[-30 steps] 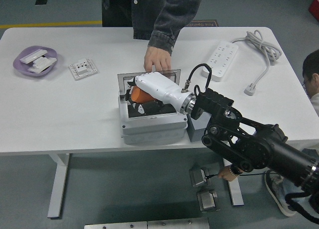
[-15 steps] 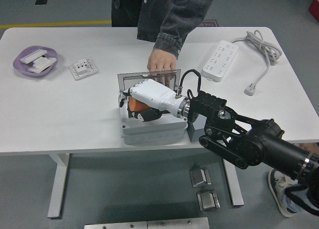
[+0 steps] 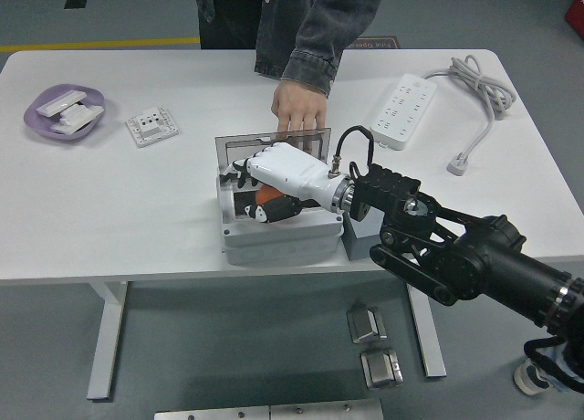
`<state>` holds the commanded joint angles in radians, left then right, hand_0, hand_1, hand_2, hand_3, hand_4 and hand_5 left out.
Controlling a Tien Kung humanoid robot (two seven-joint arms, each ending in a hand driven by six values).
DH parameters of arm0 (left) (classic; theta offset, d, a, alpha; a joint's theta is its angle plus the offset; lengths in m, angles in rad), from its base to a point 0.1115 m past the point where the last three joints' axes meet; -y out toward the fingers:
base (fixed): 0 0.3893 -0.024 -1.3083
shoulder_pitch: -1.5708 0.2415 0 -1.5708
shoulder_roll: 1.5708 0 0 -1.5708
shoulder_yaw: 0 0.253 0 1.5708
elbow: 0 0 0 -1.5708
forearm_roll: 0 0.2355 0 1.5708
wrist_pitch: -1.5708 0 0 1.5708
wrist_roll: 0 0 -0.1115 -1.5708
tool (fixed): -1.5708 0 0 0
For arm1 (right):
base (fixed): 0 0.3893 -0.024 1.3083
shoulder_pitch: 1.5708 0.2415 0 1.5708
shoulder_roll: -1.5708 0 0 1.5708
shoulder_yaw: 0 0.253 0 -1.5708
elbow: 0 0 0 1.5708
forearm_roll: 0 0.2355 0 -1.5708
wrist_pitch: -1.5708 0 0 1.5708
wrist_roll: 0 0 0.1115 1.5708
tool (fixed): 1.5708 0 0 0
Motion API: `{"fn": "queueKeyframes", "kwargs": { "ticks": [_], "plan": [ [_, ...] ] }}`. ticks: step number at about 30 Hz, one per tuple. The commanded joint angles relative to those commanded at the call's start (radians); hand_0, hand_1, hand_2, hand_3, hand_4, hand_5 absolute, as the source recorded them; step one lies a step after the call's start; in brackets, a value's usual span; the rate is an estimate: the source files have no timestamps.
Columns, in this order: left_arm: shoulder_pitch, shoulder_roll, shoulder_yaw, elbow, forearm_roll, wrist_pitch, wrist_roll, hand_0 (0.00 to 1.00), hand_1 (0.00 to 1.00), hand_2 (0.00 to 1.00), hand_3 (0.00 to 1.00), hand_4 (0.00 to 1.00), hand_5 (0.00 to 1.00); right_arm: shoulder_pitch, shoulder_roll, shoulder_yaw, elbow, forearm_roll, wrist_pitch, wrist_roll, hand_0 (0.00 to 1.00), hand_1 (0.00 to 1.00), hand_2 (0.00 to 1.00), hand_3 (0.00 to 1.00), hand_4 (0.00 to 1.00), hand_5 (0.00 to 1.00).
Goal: Pick up the cylinder from the cube,place it in the box,flap close box
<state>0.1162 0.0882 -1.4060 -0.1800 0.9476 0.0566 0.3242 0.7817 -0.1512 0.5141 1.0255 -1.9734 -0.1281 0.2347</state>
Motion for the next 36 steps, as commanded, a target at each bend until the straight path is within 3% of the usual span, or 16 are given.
{"fn": "queueKeyframes", "kwargs": {
  "ticks": [8,22,26,35,36],
  "plan": [
    [0.0,-0.003,0.007,0.0,-0.002,-0.004,-0.005,0.822,0.811,0.777,0.838,0.725,0.477,-0.008,-0.011,0.016,0.017,0.001,0.004,-0.009,0.569,0.548,0.646,0.864,0.886,0.391],
    [0.008,-0.013,0.003,0.0,-0.001,-0.001,-0.005,0.822,0.811,0.777,0.838,0.725,0.477,-0.007,-0.112,0.074,0.258,0.12,0.062,-0.063,0.565,0.533,0.632,0.85,0.89,0.367],
    [0.007,-0.011,0.0,0.0,0.001,0.001,-0.004,0.822,0.811,0.777,0.838,0.725,0.477,0.019,-0.115,0.125,0.221,0.162,0.064,-0.057,0.52,0.503,0.622,0.827,0.889,0.37],
    [0.006,-0.006,-0.002,0.0,0.006,0.002,-0.001,0.822,0.811,0.777,0.838,0.725,0.477,0.073,-0.079,0.207,0.017,0.218,0.054,-0.03,0.498,0.473,0.615,0.824,0.886,0.36],
    [0.006,-0.006,-0.002,0.0,0.006,0.002,-0.001,0.822,0.811,0.777,0.838,0.725,0.477,0.073,-0.076,0.208,-0.002,0.219,0.053,-0.029,0.533,0.517,0.628,0.825,0.881,0.366]
  ]
}}
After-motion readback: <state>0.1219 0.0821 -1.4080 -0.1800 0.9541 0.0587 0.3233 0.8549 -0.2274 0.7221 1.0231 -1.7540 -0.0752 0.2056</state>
